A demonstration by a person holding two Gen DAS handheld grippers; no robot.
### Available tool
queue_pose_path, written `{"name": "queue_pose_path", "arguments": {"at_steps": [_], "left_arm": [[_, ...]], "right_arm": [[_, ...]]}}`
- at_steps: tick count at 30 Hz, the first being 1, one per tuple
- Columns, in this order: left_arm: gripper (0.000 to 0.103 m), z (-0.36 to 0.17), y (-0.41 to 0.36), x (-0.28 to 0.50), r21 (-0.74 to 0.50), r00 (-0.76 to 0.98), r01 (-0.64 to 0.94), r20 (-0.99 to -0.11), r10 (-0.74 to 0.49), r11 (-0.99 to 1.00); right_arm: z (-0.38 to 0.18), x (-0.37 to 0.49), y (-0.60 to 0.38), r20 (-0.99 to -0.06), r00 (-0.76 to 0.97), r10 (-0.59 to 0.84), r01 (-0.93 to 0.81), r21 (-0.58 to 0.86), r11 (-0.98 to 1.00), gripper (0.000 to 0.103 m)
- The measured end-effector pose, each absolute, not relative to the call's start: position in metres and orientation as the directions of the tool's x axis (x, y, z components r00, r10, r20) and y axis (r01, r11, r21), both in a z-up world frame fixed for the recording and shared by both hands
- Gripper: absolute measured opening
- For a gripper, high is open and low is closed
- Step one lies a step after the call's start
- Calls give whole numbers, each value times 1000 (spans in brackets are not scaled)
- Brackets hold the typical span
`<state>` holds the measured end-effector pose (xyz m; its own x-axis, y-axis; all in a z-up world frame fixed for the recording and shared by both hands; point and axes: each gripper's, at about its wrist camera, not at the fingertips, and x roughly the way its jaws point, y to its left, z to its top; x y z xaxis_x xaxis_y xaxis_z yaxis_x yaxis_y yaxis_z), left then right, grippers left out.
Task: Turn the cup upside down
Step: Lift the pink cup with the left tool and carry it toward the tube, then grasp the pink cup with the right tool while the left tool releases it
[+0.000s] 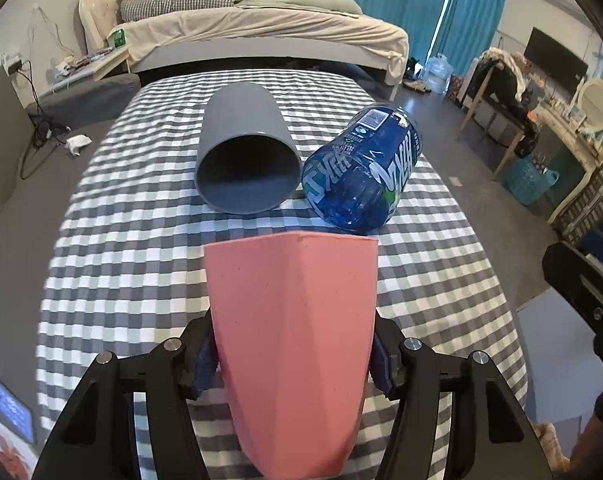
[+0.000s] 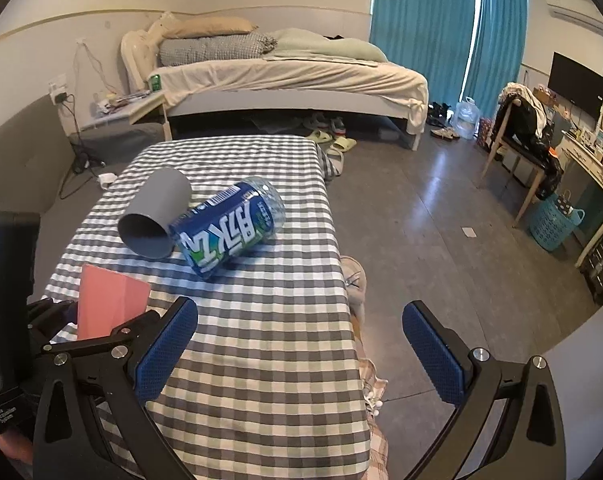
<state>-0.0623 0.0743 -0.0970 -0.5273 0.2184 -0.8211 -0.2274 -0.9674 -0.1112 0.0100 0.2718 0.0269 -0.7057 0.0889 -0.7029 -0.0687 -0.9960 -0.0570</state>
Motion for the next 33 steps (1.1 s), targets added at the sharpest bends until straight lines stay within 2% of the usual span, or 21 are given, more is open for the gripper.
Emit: {"name": "queue_pose_path", "arguments": {"at_steps": [2, 3, 5, 8, 14, 21, 24, 29, 33], "left_arm": [[69, -100, 75, -63, -121, -515, -238, -826, 231, -964], [80, -102, 76, -62, -119, -509, -248, -829, 233, -962], [92, -101, 75, -60, -124, -507, -258, -827, 243, -958], [97, -96, 71, -54, -152, -498, -272, -822, 274, -950], [99, -77, 52, -30, -124, -529, -270, -809, 255, -955], [103, -38, 15, 0, -43, -697, -210, -694, 180, -977], [103, -30, -6, -1, -24, -728, -157, -673, 132, -987], [103, -28, -35, -2, -88, -745, -81, -657, 118, -993], [103, -28, -42, 5, -43, -772, -67, -631, 79, -997]], "right_arm": [[25, 8, 272, -708, -700, 94, -72, -60, -996, 103], [24, 6, 271, -708, -700, 99, -77, -62, -995, 103], [23, 5, 272, -707, -700, 94, -81, -52, -995, 103], [21, 3, 273, -713, -696, 89, -89, -37, -995, 103], [36, 9, 274, -674, -734, 81, -101, -9, -995, 103], [60, 28, 253, -629, -776, 43, -72, 20, -997, 103], [62, 33, 230, -641, -768, 10, -13, 1, -1000, 103], [55, 37, 196, -680, -732, -38, 71, -21, -997, 103], [33, 36, 173, -733, -679, -50, 115, -39, -993, 103]]}}
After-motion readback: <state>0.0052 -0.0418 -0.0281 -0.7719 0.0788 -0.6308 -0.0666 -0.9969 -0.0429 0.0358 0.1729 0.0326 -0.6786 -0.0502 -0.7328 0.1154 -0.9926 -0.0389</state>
